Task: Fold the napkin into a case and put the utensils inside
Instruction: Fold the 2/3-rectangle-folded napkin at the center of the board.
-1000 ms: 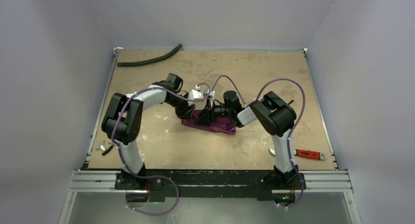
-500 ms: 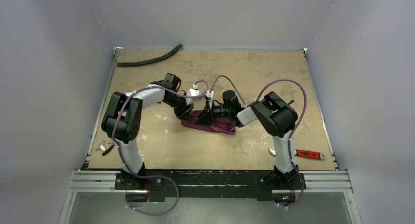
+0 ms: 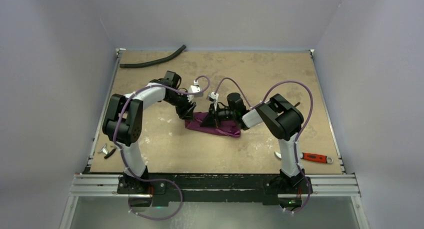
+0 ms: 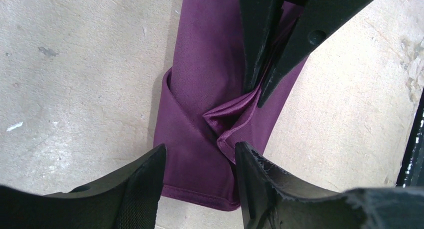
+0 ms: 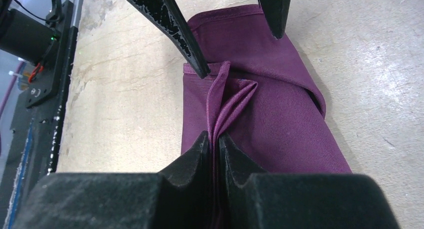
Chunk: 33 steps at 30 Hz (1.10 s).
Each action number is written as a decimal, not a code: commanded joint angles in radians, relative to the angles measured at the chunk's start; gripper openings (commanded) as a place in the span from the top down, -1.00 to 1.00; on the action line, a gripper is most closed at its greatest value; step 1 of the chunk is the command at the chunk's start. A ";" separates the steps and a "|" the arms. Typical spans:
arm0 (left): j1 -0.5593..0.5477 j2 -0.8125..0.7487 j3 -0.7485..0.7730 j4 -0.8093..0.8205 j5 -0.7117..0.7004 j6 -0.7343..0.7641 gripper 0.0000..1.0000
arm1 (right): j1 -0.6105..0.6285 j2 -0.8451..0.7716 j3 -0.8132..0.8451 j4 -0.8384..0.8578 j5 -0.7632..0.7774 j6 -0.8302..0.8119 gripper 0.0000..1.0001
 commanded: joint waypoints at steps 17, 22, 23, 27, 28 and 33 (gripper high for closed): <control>-0.034 -0.058 -0.105 0.253 -0.091 -0.225 0.10 | 0.006 0.028 0.009 0.149 -0.061 0.192 0.58; -0.035 -0.071 -0.108 0.227 -0.083 -0.213 0.13 | 0.006 0.056 0.020 0.221 -0.067 0.262 0.61; -0.034 -0.072 -0.108 0.226 -0.083 -0.213 0.14 | 0.006 0.060 0.022 0.223 -0.068 0.267 0.61; -0.034 -0.072 -0.103 0.215 -0.071 -0.212 0.18 | 0.006 0.073 0.027 0.238 -0.065 0.289 0.54; -0.034 -0.071 -0.102 0.214 -0.070 -0.212 0.19 | 0.006 0.075 0.027 0.245 -0.066 0.297 0.50; -0.034 -0.067 -0.099 0.198 -0.067 -0.201 0.21 | 0.006 0.083 0.040 0.265 -0.065 0.329 0.38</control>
